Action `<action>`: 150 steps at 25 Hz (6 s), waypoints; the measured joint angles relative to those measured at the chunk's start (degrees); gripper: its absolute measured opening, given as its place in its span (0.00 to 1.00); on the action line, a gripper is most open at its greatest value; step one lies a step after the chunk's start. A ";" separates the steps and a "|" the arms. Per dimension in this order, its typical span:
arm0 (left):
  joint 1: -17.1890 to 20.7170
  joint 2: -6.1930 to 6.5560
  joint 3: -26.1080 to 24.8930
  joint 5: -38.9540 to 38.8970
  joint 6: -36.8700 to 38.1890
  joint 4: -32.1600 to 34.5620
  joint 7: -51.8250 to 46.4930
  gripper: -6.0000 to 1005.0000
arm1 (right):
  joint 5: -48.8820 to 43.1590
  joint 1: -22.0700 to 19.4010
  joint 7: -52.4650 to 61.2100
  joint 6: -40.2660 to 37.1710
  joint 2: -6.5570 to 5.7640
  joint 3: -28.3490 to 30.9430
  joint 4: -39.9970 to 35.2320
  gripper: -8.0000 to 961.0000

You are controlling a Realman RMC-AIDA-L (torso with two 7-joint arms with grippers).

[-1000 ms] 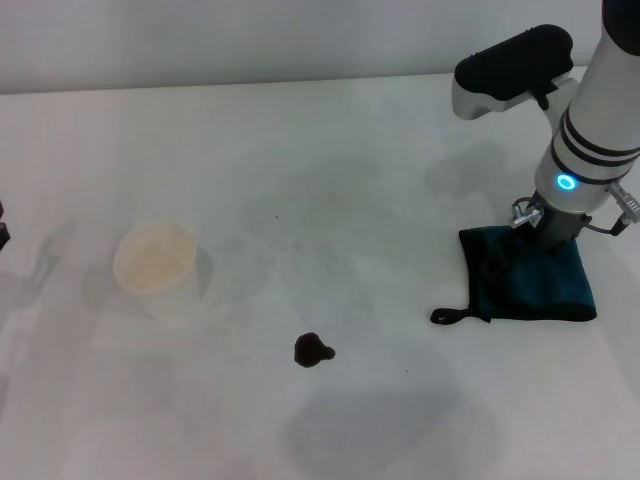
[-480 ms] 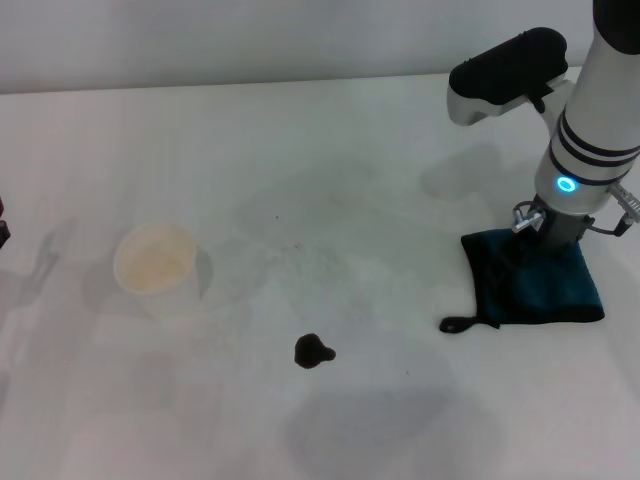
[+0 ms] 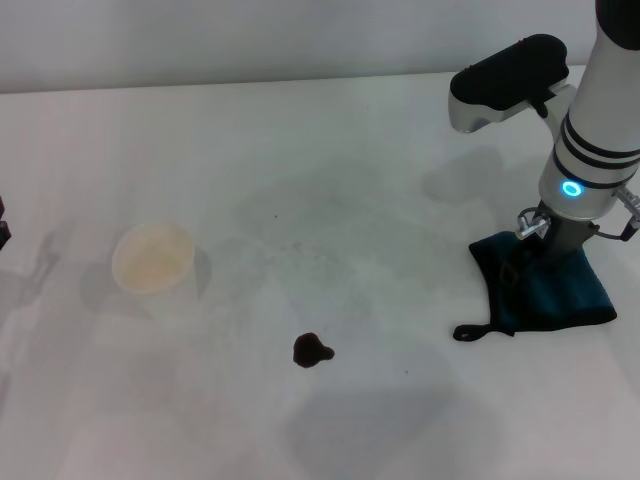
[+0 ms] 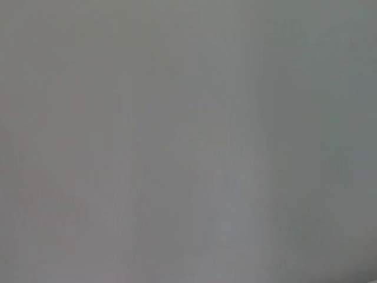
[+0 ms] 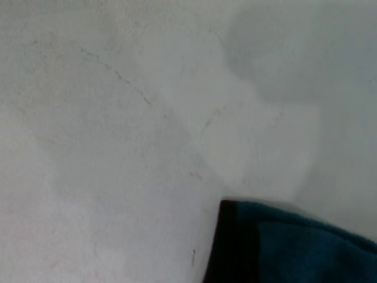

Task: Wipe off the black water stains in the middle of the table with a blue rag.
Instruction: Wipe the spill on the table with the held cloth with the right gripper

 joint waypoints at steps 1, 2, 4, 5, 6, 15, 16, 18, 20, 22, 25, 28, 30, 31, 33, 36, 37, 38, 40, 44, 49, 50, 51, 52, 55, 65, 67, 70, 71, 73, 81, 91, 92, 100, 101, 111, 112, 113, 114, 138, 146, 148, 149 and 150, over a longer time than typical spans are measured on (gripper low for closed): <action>0.00 0.00 0.00 0.00 0.00 0.00 0.00 0.87 | 0.01 -0.04 -0.02 0.00 -0.01 0.01 -0.01 0.68; 0.00 0.00 0.00 0.00 0.00 0.00 0.00 0.87 | 0.02 -0.07 -0.03 -0.01 -0.01 0.02 -0.03 0.65; 0.00 0.01 0.00 0.00 0.00 0.00 0.00 0.87 | 0.05 -0.15 -0.03 -0.04 -0.03 0.04 -0.08 0.59; 0.00 0.01 0.00 0.00 0.00 0.00 0.00 0.87 | 0.06 -0.19 -0.03 -0.07 -0.03 0.05 -0.11 0.55; 0.00 0.02 0.00 0.00 0.00 0.00 0.00 0.87 | 0.07 -0.23 -0.03 -0.08 -0.04 0.05 -0.13 0.55; 0.02 0.09 0.00 0.00 0.00 0.00 0.00 0.87 | 0.12 -0.35 -0.72 -0.20 -0.01 0.12 -0.28 0.50; 0.06 0.11 0.00 0.00 0.00 0.00 0.00 0.87 | 0.13 -0.35 -0.88 -0.18 0.01 0.12 -0.29 0.50; 0.09 0.11 0.00 0.00 0.00 0.00 0.00 0.87 | 0.26 -0.35 -1.13 -0.15 0.05 0.12 -0.29 0.49; 0.13 0.11 0.00 0.00 0.00 0.00 0.00 0.87 | 0.37 -0.34 -1.21 -0.13 0.06 0.12 -0.30 0.48; 0.14 0.11 0.00 0.00 0.00 0.00 0.00 0.87 | 0.53 -0.33 -1.30 -0.08 0.02 0.12 -0.31 0.47; 0.22 0.04 0.00 -0.01 0.00 0.00 0.00 0.87 | 0.99 -0.32 -1.62 0.19 -0.01 0.12 -0.31 0.46; 0.26 0.02 0.00 0.00 0.00 0.00 0.00 0.87 | 1.11 -0.37 -2.01 0.23 -0.01 0.12 -0.34 0.45; 0.26 0.02 0.00 0.00 0.00 0.00 0.00 0.87 | 1.19 -0.41 -2.26 0.31 0.00 0.12 -0.38 0.44; 0.26 0.00 0.00 0.00 0.00 0.00 0.00 0.87 | 1.25 -0.41 -2.35 0.35 0.00 0.12 -0.41 0.43; 0.26 -0.05 0.00 0.00 0.00 0.05 0.00 0.87 | 1.32 -0.44 -2.58 0.41 0.00 0.11 -0.43 0.41; 0.29 -0.06 0.00 0.00 0.00 0.14 0.00 0.87 | 1.23 -0.53 -2.82 0.33 0.00 0.11 -0.37 0.33; 0.32 -0.07 0.00 -0.01 0.00 0.18 0.00 0.87 | 1.16 -0.55 -2.84 0.20 -0.01 0.11 -0.31 0.29; 0.34 -0.07 0.00 -0.01 0.00 0.21 0.00 0.87 | 1.12 -0.57 -2.86 0.05 -0.01 0.11 -0.26 0.25; 0.36 -0.07 0.00 -0.01 0.01 0.24 0.00 0.87 | 1.10 -0.69 -2.86 -0.13 -0.04 0.12 -0.27 0.18; 0.36 -0.07 0.00 -0.01 0.04 0.27 0.00 0.87 | 1.03 -0.87 -2.97 -0.41 -0.15 0.12 -0.25 0.15; 0.35 -0.07 0.00 -0.01 0.07 0.22 0.00 0.87 | 1.02 -0.93 -3.15 -0.67 -0.18 0.12 0.04 0.11; 0.35 -0.07 0.00 -0.01 0.09 0.21 -0.01 0.87 | 1.01 -0.95 -3.30 -0.66 -0.18 0.12 -0.02 0.10; 0.35 -0.07 0.00 -0.01 0.15 0.20 0.00 0.87 | 1.00 -0.98 -3.46 -0.58 -0.18 0.12 -0.13 0.09; 0.35 -0.07 0.00 0.00 0.23 0.19 0.00 0.87 | 0.98 -1.01 -3.64 -0.41 -0.18 0.12 -0.38 0.09; 0.35 0.00 0.00 0.00 0.31 0.15 0.00 0.87 | 1.06 -1.06 -4.13 0.05 -0.16 0.08 -0.97 0.08; 0.49 -0.07 0.00 -0.01 0.42 0.51 0.00 0.87 | 7.47 -2.39 -3.75 1.86 0.52 -7.29 -8.99 0.08; 0.50 -0.07 0.04 -0.01 0.43 0.53 0.00 0.87 | 9.00 -2.20 -2.79 1.87 0.63 -10.14 -9.79 0.08; 0.52 -0.08 0.17 -0.01 0.45 0.54 0.00 0.87 | 11.96 -1.32 -1.07 1.13 0.68 -15.02 -10.44 0.08; 0.53 -0.09 0.21 0.00 0.45 0.55 0.00 0.87 | 13.07 -1.02 -0.39 0.70 0.68 -16.80 -10.88 0.08; 0.53 -0.12 0.29 0.08 0.45 0.61 0.00 0.87 | 15.04 -0.72 0.59 0.00 0.70 -19.51 -11.84 0.08; 0.62 -0.16 0.55 0.40 0.45 1.17 0.00 0.87 | 22.92 3.12 5.71 -4.63 0.69 -31.00 -15.38 0.08; 0.62 -0.16 0.70 0.53 0.43 1.24 0.00 0.87 | 33.09 10.73 8.07 -13.08 0.70 -41.34 -12.85 0.08; 0.62 -0.16 0.70 0.53 0.44 1.24 0.00 0.87 | 34.16 11.73 8.07 -14.01 0.70 -42.46 -12.03 0.08; 0.62 -0.15 0.71 0.53 0.44 1.24 0.00 0.87 | 35.68 15.80 7.76 -16.25 0.69 -43.68 -6.34 0.08; 0.62 -0.15 0.71 0.53 0.44 1.24 0.00 0.87 | 35.59 16.27 7.72 -16.24 0.69 -43.66 -5.54 0.08; 0.71 -0.21 0.70 0.52 0.44 1.23 0.00 0.87 | 31.88 18.17 7.99 -15.26 0.70 -41.53 -1.42 0.08; 0.71 -0.22 0.70 0.52 0.44 1.23 0.00 0.87 | 31.87 18.15 7.98 -15.27 0.69 -41.52 -1.34 0.08; 0.71 -0.22 0.70 0.52 0.44 1.23 0.00 0.87 | 31.96 18.07 7.94 -15.30 0.69 -41.54 -1.37 0.08; 0.71 -0.23 0.70 0.52 0.44 1.23 0.00 0.87 | 32.18 17.96 7.88 -15.31 0.70 -41.67 -1.58 0.08; 0.68 -0.24 0.70 0.52 0.45 1.41 0.00 0.87 | 38.59 18.78 4.86 -16.05 0.69 -45.03 -2.63 0.08; 0.78 -0.24 0.70 0.53 0.44 1.41 0.00 0.87 | 30.76 18.17 5.42 -12.71 0.70 -39.28 -0.22 0.08; 0.77 -0.24 0.70 0.52 0.44 1.41 0.00 0.87 | 30.91 17.83 5.37 -12.83 0.70 -39.69 0.18 0.08; 0.69 -0.24 0.70 0.53 0.43 1.41 0.00 0.87 | 31.11 17.34 5.21 -12.92 0.70 -39.86 -0.10 0.08; 0.60 -0.24 0.70 0.53 0.41 1.41 0.00 0.87 | 31.33 16.91 5.05 -12.90 0.69 -39.92 -0.54 0.08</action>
